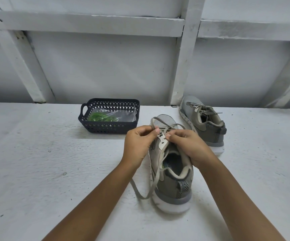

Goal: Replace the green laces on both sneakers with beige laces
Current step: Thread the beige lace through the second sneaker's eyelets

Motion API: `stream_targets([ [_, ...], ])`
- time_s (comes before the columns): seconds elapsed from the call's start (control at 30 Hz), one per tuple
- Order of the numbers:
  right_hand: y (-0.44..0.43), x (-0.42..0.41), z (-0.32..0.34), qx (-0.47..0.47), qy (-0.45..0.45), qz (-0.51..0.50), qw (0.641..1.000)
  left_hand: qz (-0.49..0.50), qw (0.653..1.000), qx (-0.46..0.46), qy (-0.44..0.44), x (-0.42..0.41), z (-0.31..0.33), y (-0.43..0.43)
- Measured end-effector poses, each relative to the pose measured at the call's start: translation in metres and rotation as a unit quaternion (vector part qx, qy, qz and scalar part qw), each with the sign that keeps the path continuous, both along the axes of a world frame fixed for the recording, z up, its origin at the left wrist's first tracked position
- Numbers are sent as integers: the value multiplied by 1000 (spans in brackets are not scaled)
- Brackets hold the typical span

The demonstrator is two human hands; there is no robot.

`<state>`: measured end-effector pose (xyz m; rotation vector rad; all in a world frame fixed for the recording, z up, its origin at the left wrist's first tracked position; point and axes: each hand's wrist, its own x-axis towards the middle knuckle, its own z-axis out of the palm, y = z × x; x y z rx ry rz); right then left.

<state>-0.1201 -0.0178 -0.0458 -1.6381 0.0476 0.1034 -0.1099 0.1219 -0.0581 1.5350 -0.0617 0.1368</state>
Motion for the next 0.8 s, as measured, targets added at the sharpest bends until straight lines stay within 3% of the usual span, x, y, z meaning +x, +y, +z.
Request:
stream_targets([
  [0.33,0,-3,1,9,-2,5,1000,7,1000,12,3,2,-3,-3],
  [0.63,2,-1,0,-35,-16,2,999,31,992,109,-49,2,-6,-5],
  [0.8,2,-2,1,-51,-20,0,998,47,990,117,-61,1,-7,-6],
])
